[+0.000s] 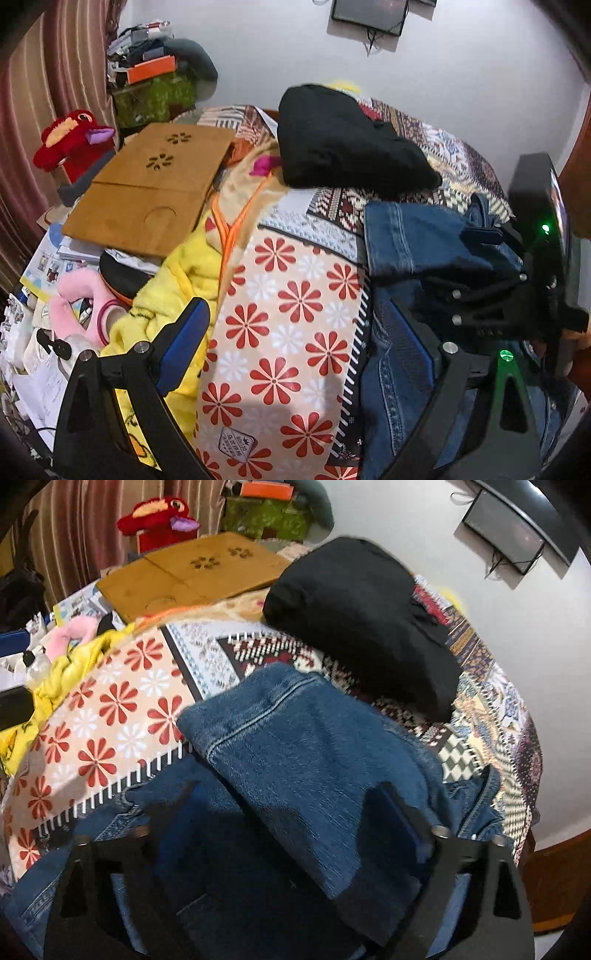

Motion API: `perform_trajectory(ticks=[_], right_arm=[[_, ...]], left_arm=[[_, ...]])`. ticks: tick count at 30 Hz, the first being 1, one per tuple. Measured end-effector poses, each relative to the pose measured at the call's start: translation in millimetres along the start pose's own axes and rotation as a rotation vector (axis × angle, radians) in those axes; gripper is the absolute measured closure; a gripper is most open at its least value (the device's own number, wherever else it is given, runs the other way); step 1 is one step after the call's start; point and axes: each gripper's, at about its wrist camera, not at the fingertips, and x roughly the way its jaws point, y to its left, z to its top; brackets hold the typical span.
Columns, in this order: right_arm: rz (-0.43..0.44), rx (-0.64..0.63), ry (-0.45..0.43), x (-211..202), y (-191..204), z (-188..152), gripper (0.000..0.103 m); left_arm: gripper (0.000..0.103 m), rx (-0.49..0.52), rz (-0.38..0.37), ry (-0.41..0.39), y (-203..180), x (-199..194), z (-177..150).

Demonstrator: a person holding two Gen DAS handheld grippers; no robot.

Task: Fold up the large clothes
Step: 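Fold the held sleeve across the jacket body with the left gripper, release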

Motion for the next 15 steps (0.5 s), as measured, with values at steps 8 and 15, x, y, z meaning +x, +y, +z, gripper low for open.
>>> perform_trajectory(ticks=[8,15], right_arm=[[0.03,0.015,0.023,8.6,-5.1,-1.4,0.088],[0.055,0.135,-0.078,-25.0,-32.0,-3.6,0.094]], left_arm=[[0.008,0.003,-0.016,0.025,-8.4,2.9,2.1],[0.008,0.03,-0.011,0.009,-19.8,-8.0,6.2]])
